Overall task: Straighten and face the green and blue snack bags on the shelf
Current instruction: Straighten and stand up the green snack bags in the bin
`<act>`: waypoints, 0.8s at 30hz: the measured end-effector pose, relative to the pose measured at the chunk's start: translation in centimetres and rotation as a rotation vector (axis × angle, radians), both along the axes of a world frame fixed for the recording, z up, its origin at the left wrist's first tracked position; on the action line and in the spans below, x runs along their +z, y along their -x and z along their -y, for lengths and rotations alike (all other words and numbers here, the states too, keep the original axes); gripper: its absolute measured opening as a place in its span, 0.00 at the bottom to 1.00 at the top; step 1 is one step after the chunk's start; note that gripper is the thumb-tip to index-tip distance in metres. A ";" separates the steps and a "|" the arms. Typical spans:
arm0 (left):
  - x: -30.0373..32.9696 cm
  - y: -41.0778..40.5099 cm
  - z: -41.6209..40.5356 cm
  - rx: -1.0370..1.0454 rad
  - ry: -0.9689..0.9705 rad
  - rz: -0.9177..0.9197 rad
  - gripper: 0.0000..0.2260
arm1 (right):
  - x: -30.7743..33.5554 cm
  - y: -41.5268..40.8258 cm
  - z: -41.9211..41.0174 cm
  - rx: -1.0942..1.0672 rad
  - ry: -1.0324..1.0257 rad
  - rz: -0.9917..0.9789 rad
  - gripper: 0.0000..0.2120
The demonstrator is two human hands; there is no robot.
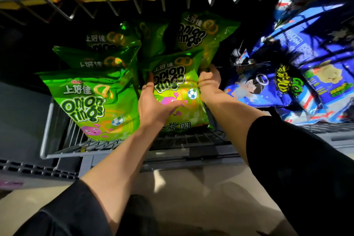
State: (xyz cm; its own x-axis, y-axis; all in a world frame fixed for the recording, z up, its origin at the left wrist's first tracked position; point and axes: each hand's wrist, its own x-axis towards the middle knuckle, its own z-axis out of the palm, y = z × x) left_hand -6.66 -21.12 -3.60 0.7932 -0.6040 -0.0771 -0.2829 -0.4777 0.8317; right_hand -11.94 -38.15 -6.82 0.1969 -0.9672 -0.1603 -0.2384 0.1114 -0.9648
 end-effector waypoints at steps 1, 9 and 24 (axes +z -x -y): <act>0.2 0.2 0.0 0.007 0.015 -0.005 0.55 | -0.2 0.2 -0.2 -0.023 0.016 -0.020 0.12; -0.1 0.3 0.0 -0.025 0.126 0.017 0.59 | 0.9 2.7 2.0 0.133 0.138 0.013 0.11; -0.8 -0.6 0.2 -0.075 0.083 0.008 0.58 | 4.2 0.4 0.1 0.049 0.057 -0.114 0.20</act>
State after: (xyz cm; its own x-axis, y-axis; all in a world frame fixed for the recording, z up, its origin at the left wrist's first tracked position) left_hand -6.09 -21.32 -4.37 0.7459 -0.6658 -0.0187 -0.3218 -0.3848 0.8651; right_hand -12.37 -38.26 -2.63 0.2279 -0.9650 -0.1296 -0.3503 0.0430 -0.9356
